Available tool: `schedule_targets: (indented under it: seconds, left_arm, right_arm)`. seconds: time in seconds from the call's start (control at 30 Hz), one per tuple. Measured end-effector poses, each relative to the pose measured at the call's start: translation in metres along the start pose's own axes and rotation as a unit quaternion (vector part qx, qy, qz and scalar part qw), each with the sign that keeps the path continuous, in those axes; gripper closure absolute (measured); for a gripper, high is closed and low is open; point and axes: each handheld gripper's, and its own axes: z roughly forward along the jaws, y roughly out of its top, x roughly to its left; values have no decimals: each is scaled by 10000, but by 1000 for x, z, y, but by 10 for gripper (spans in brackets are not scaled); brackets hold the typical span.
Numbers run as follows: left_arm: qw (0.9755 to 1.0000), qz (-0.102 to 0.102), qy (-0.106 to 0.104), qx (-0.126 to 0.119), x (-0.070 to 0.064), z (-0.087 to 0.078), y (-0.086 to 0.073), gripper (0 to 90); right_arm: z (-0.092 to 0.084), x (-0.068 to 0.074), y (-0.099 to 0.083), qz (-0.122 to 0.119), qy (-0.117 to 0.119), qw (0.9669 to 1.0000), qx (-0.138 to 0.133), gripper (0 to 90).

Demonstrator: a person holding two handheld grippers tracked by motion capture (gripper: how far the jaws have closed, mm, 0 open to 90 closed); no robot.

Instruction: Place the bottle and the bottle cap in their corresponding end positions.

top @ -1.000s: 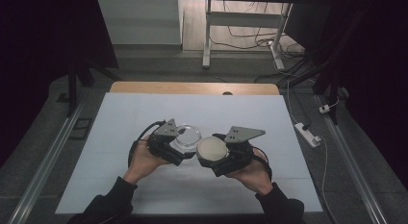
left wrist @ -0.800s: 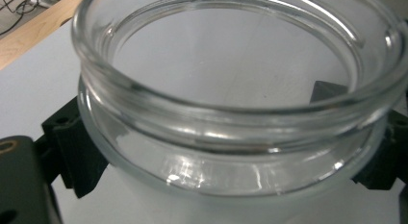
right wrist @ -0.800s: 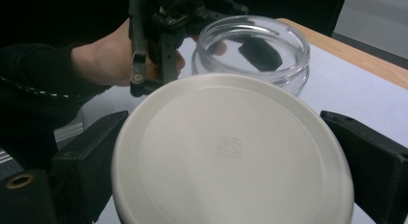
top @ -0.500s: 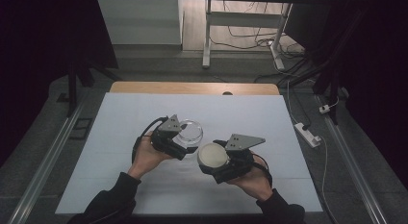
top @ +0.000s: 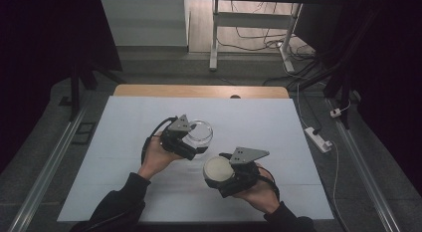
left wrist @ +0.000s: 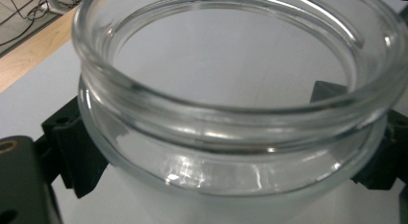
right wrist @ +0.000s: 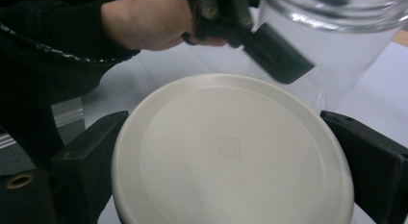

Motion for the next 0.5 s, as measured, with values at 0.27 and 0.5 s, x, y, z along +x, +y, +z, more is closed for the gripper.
schedule_targets:
  seconds: [0.27,0.5]
  left_arm:
    - [10000,39,4,5,6,14,3,74]
    - [10000,43,27,-10,12,24,4,74]
  right_arm:
    - [11,3,-9,-50,9,9999,125,73]
    - [20,7,-14,-100,64,9997,199,72]
